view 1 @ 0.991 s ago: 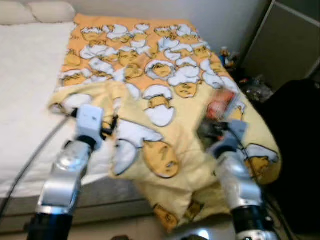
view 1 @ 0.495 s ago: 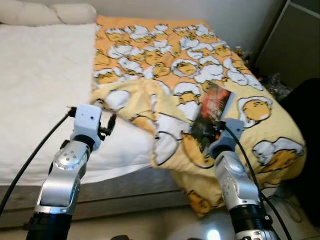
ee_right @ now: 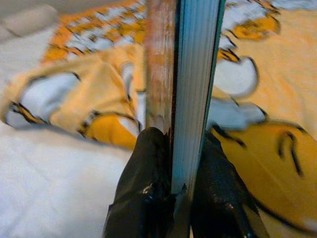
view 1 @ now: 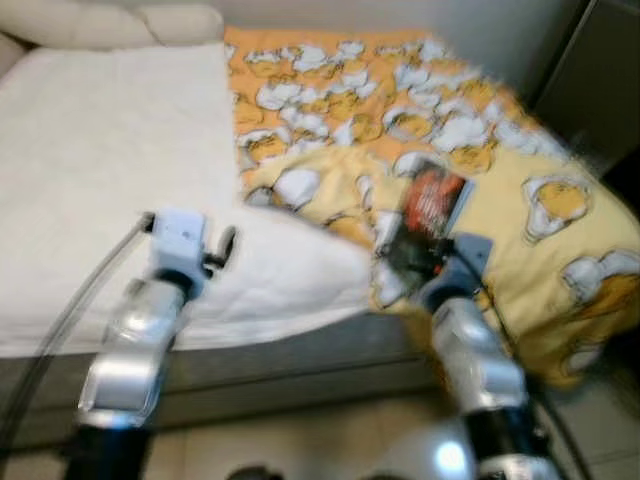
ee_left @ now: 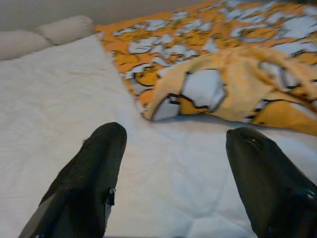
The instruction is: Clean up the room
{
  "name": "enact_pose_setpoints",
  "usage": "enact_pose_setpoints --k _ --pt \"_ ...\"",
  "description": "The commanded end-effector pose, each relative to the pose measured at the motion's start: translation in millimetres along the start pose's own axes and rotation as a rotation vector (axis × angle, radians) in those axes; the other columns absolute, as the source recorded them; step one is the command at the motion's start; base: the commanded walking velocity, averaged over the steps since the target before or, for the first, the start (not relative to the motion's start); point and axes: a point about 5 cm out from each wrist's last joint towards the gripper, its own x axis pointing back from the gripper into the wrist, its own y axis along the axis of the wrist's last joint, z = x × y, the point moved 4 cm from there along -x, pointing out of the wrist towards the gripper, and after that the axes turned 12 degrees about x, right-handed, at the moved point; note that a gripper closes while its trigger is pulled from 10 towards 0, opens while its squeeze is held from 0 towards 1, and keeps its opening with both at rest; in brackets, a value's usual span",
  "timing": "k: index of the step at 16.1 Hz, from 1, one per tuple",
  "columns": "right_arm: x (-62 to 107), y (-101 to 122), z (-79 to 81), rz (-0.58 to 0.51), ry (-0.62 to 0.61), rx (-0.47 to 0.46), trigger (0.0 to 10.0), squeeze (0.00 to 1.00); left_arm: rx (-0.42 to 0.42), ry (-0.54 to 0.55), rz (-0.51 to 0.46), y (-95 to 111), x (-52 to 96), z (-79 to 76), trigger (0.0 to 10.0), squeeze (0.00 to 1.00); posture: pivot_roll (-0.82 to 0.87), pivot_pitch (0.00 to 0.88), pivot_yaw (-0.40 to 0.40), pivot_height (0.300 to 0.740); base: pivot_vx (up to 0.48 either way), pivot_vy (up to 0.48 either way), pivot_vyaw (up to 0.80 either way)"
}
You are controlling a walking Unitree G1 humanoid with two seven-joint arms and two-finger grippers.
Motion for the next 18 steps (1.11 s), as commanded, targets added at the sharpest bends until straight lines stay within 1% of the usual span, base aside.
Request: enact_pose_setpoints --k 1,3,4,7,9,11,14,18 --pt "-1.9 16.4 -2.6 -0.057 -0.003 0.004 10.0 0.00 -0.011 0.022 -0.006 2.0 1.0 6.2 10.0 0.00 0.00 0.000 -0.042 0.740 0.000 0.435 0.00" --pt "-2.2 17.3 0.5 -0.058 0.023 0.011 10.0 0.00 -0.008 0.031 -0.011 3.1 1.1 8.2 10.0 0.00 0.00 0.000 -0.044 0.740 0.000 0.437 0.00" --pt "-2.3 21.5 6.1 -0.075 0.058 0.025 10.0 0.00 -0.009 0.037 -0.015 3.8 1.2 9.8 10.0 0.00 0.00 0.000 -0.045 0.740 0.000 0.439 0.00" --pt "-1.7 40.7 25.7 -0.143 0.195 0.117 10.0 0.00 -0.018 0.078 -0.047 8.8 0.7 15.8 10.0 0.00 0.00 0.000 -0.040 0.740 0.000 0.437 0.00" --pt "1.0 43.8 36.6 -0.151 0.275 0.141 10.0 0.00 -0.018 0.102 -0.068 13.0 0.2 19.9 10.0 0.00 0.00 0.000 -0.042 0.740 0.000 0.435 0.00" --pt "4.3 40.6 43.9 -0.141 0.325 0.155 10.0 0.00 -0.016 0.111 -0.074 13.7 0.6 22.2 10.0 0.00 0.00 0.000 -0.040 0.740 0.000 0.437 0.00" --pt "4.2 35.1 40.9 -0.128 0.298 0.159 10.0 0.00 -0.007 0.122 -0.083 14.3 1.2 23.9 10.0 0.00 0.00 0.000 -0.041 0.740 0.000 0.439 0.00" --pt "3.2 34.3 38.7 -0.130 0.271 0.172 10.0 0.00 0.002 0.126 -0.087 14.6 0.8 24.7 10.0 0.00 0.00 0.000 -0.040 0.740 0.000 0.440 0.00"
